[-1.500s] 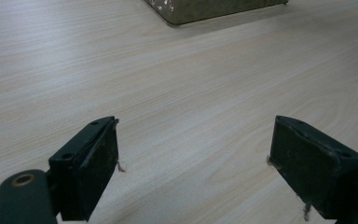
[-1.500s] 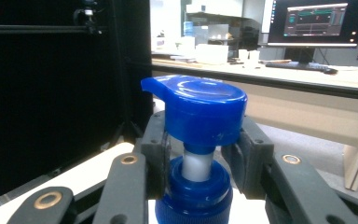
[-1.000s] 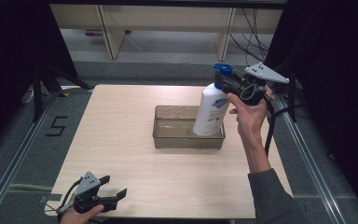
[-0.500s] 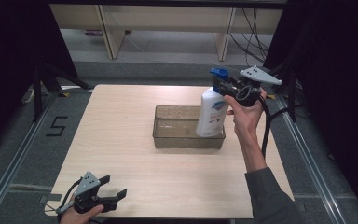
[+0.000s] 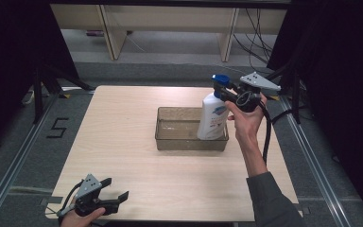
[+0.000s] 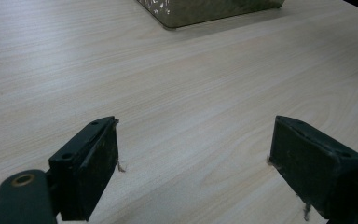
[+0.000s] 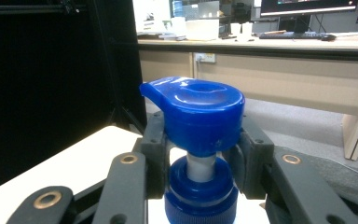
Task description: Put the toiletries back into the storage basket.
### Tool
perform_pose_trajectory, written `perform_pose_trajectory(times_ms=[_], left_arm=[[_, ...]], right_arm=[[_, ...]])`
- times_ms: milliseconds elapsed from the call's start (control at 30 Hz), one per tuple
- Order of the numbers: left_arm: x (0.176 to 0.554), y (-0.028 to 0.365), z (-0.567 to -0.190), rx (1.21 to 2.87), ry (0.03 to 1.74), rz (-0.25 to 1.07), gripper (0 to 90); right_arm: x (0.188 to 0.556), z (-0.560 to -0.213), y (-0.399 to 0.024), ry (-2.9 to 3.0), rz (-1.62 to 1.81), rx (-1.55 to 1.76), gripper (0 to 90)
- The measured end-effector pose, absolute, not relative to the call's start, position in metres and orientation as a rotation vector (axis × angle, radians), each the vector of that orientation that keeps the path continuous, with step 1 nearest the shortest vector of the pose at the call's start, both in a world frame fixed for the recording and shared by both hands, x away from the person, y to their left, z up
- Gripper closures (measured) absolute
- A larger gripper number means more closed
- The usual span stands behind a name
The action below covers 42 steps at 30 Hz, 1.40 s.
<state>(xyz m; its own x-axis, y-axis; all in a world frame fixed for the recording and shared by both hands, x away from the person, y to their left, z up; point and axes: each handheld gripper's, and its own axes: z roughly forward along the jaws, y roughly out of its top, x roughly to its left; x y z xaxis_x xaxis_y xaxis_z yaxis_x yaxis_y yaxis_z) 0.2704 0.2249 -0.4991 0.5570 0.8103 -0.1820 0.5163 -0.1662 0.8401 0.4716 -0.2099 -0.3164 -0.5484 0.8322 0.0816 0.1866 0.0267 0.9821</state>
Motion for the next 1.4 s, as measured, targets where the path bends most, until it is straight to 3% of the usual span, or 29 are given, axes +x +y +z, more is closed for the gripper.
perform_pose_trajectory(times_ms=[733,1400], left_arm=[[0.271,0.225,-0.499,1.826,1.080,0.380,14.8],[0.270,0.225,-0.499,1.831,1.082,0.386,14.8]], right_arm=[[0.470,-0.344,-0.209,1.820,1.540,1.067,61.9],[0.464,-0.348,-0.205,1.804,1.549,1.053,61.3]])
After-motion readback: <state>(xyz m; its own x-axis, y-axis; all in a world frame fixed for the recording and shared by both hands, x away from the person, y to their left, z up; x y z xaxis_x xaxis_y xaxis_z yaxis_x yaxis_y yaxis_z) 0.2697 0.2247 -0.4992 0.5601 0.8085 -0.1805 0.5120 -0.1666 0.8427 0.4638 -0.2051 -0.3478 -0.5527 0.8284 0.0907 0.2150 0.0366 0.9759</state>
